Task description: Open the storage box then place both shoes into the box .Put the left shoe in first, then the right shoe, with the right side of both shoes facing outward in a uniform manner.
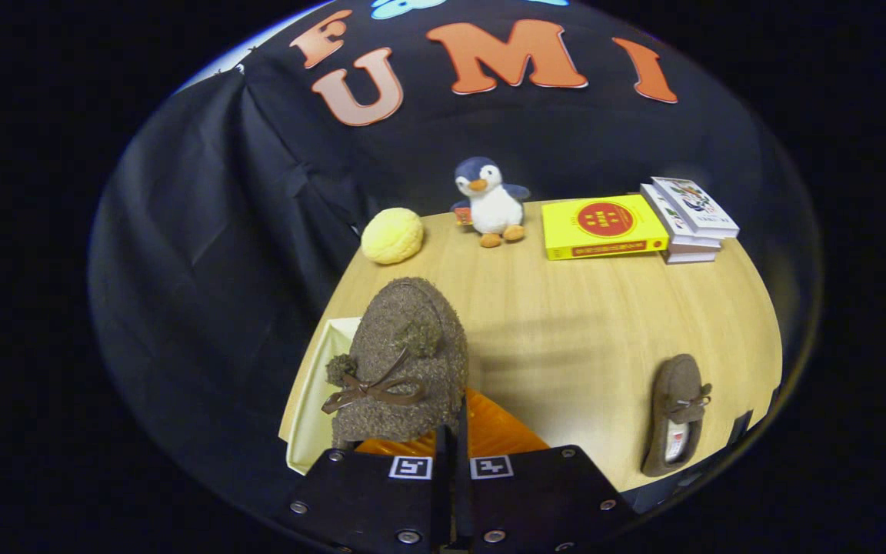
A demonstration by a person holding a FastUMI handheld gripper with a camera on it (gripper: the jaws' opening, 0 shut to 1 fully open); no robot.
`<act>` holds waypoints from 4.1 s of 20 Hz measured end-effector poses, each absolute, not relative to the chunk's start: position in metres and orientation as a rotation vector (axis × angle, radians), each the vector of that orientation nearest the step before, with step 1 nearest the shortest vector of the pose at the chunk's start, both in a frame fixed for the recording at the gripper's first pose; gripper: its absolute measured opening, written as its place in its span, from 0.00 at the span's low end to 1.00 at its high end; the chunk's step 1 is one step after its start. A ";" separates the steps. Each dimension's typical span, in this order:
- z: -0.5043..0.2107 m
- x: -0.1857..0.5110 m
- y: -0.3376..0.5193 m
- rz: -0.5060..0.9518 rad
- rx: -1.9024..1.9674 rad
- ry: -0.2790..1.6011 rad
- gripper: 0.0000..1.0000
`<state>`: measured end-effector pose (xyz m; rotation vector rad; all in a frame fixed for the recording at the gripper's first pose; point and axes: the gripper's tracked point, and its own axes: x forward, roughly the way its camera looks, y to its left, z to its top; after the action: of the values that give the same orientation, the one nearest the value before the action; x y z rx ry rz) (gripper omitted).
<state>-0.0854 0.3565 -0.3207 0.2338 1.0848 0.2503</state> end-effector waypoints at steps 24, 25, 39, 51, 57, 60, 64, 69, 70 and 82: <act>-0.450 -0.149 0.493 0.348 0.193 1.544 0.47; -0.437 -0.148 0.493 0.375 0.238 1.535 0.51; -0.355 -0.102 0.245 0.304 0.243 1.084 0.98; -0.458 -0.181 0.044 0.063 0.087 1.186 0.91; -0.503 -0.178 0.019 0.023 0.043 1.207 0.79; -0.517 -0.168 0.016 -0.004 0.060 1.204 0.68; -0.525 -0.170 0.025 -0.023 0.119 1.237 0.36; -0.518 -0.169 0.017 -0.068 0.090 1.272 0.09; -0.513 -0.167 0.020 -0.072 0.105 1.273 0.07; -0.394 -0.119 0.109 -0.073 0.230 1.165 0.07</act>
<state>-0.1191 0.1092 -0.3943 0.2300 1.1655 -0.0727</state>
